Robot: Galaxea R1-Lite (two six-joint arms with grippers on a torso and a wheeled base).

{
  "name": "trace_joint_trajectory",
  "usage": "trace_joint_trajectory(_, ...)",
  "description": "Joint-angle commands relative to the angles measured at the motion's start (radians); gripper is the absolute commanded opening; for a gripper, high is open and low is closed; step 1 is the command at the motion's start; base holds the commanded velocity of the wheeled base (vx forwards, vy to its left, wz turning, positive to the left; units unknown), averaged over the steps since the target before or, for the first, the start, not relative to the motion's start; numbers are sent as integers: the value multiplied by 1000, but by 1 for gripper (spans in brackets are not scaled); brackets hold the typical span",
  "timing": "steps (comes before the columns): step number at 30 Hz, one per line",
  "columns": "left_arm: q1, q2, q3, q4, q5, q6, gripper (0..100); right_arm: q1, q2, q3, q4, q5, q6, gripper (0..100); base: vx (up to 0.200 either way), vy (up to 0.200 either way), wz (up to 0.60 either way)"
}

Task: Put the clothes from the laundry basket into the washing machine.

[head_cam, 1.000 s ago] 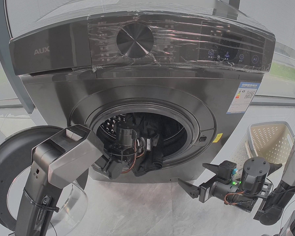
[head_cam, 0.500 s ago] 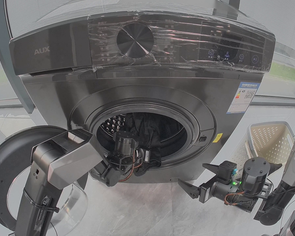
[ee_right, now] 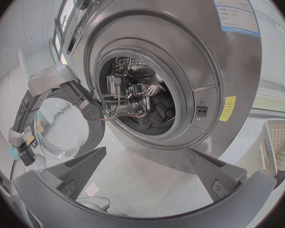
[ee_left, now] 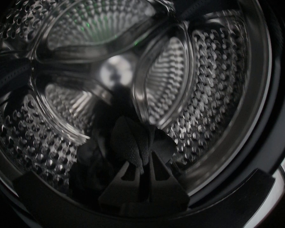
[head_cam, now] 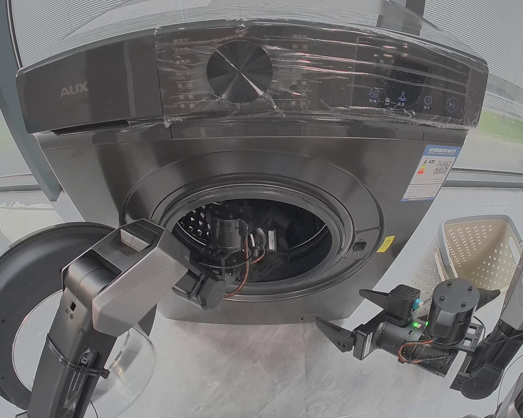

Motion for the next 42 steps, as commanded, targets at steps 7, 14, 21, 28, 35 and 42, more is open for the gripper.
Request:
trace_joint_trajectory(7, 15, 48, -115, -1, 60, -28, 0, 1, -2, 0, 0, 1, 0, 100, 0, 0, 0)
trace_joint_trajectory(14, 3, 12, -37, 10, 55, -28, 100, -1, 1, 0, 0, 1, 0, 100, 0, 0, 0)
trace_joint_trajectory(21, -5, 12, 58, 13, 35, -24, 100, 1, 5, 1, 0, 1, 0, 100, 0, 0, 0)
trace_joint_trajectory(28, 3, 54, 71, 13, 31, -4, 0, 1, 5, 0, 0, 2, 0, 100, 0, 0, 0)
trace_joint_trajectory(35, 7, 65, 39, 16, 29, -2, 0, 1, 5, 0, 0, 1, 0, 100, 0, 0, 0)
trace_joint_trajectory(42, 32, 127, -159, 10, 62, -11, 0, 1, 5, 0, 0, 1, 0, 100, 0, 0, 0)
